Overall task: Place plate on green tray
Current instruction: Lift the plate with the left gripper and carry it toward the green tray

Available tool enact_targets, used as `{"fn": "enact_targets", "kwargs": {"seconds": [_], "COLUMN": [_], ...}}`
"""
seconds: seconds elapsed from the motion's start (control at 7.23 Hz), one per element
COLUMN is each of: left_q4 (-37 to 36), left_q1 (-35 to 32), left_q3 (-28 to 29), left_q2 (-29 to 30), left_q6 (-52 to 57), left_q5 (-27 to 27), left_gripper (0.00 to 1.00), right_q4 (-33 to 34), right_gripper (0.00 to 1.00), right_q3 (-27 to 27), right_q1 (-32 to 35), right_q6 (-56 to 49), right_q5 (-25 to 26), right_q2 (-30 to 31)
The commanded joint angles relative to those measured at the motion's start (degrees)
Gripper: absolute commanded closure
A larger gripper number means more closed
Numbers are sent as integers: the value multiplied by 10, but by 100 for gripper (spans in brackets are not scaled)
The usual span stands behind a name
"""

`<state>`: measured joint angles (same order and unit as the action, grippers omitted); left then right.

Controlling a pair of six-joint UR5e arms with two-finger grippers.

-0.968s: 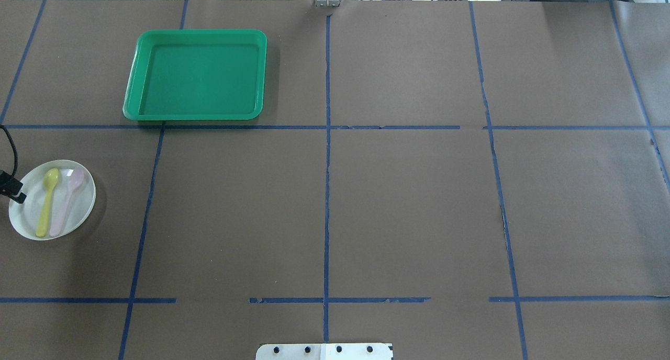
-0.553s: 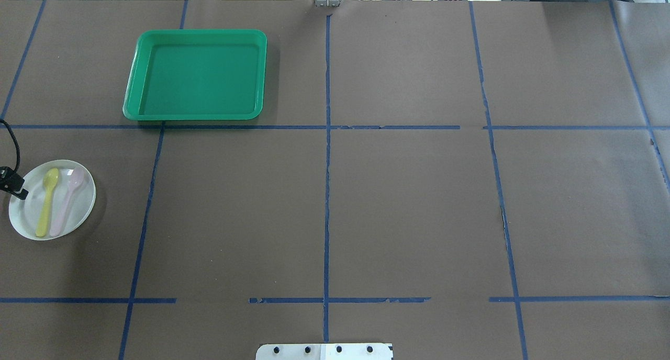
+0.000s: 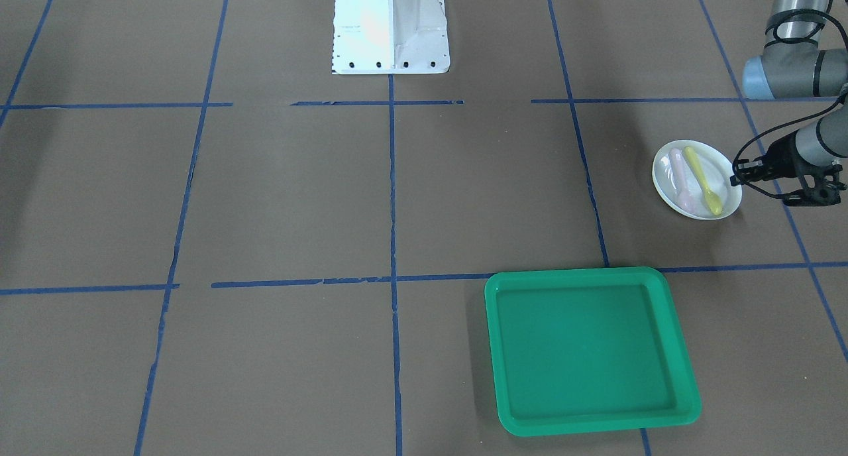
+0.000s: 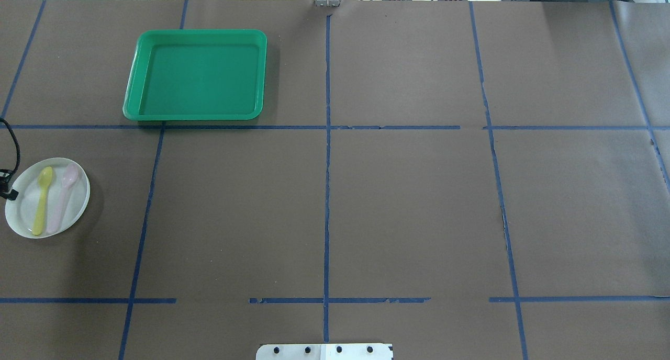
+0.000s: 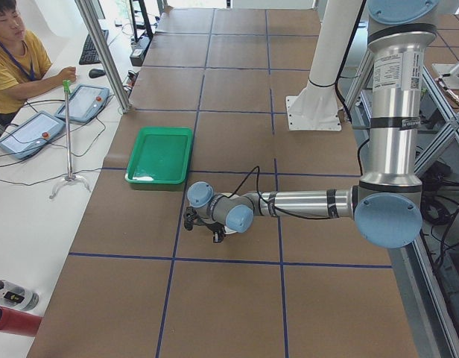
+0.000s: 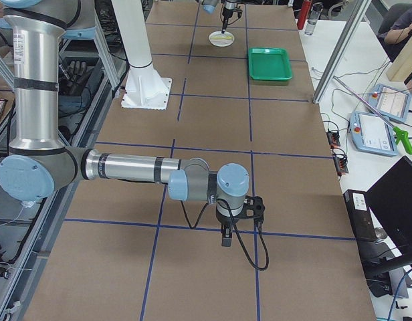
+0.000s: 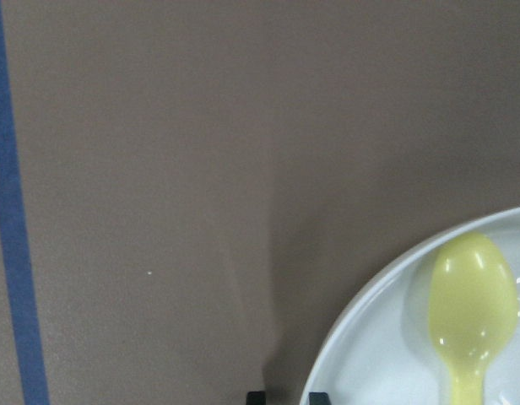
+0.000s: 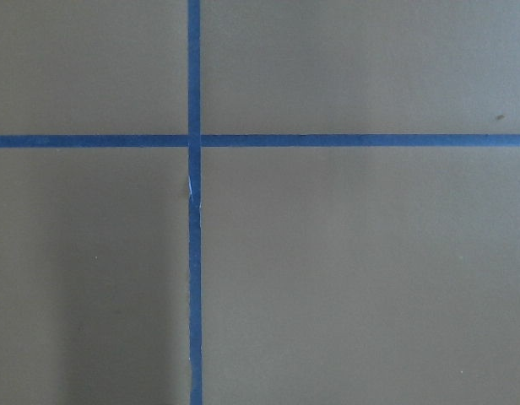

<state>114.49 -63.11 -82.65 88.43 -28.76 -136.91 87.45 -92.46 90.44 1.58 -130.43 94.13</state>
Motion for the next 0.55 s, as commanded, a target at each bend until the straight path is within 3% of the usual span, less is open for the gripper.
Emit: {"fn": "enact_targets", "kwargs": {"seconds": [0.0,0.41], "left_q4": [0,-1], "left_q1": [0,-29], "left_q3": [-2,0], "left_q2": [-1,3], "left_q6": [-2,-31], "left_q5": [-10,-77], "left_gripper": [100,100], "right_q4": [0,0], "right_gripper": [0,0], "right_q3": [0,0], "right_q1": [0,0], "right_q6": [0,0], "right_q5": [0,0], "right_q2": [0,0]}}
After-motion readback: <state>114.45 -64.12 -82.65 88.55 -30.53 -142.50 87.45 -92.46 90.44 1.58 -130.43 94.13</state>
